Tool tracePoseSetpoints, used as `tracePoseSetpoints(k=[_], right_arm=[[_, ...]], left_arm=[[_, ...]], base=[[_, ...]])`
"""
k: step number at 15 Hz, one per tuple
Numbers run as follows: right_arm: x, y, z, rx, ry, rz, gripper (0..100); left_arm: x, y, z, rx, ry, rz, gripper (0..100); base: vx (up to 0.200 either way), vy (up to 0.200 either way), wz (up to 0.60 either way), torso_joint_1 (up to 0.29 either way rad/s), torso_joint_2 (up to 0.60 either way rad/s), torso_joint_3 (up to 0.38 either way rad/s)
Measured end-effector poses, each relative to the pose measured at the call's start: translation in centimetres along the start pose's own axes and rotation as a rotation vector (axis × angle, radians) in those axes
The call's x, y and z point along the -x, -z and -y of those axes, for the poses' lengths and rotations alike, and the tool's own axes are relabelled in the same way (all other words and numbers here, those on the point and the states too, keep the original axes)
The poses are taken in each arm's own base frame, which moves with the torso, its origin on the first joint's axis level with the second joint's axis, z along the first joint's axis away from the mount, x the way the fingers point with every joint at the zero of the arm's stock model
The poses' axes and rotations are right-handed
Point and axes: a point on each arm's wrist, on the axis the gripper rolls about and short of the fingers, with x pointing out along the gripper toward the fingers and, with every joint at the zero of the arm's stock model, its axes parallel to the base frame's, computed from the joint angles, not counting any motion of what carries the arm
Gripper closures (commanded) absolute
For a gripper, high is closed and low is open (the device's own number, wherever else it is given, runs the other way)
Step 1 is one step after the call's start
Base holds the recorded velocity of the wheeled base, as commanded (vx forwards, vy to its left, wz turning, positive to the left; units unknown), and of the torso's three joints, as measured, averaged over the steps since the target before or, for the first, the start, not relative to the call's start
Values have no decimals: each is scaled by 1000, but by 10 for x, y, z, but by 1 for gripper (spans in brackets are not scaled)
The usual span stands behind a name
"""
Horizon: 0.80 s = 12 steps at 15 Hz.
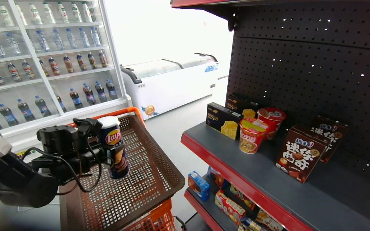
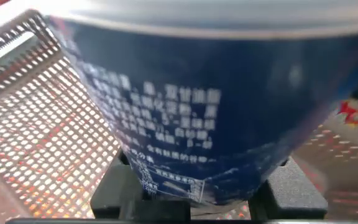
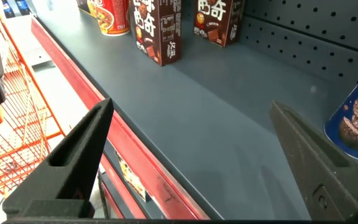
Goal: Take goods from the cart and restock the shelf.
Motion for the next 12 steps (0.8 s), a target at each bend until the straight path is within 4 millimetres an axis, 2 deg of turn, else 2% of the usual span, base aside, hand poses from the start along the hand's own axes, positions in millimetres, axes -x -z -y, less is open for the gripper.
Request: tracePoseSetpoints(k=[3,6,10,12], right_arm=[[0,0,0,0,0,0,0],[0,0,0,0,0,0,0],[0,0,0,0,0,0,0],[0,0,0,0,0,0,0]], left_arm=[[44,-28,10,3,-1,32,100],[106,-43,25,-4,-3,54,100],[186,-31,46,9,-8,126,100],[217,-19,56,12,8,190,100]], base=[[0,0,0,0,0,0],[0,0,0,0,0,0],[0,0,0,0,0,0],[0,0,0,0,0,0]])
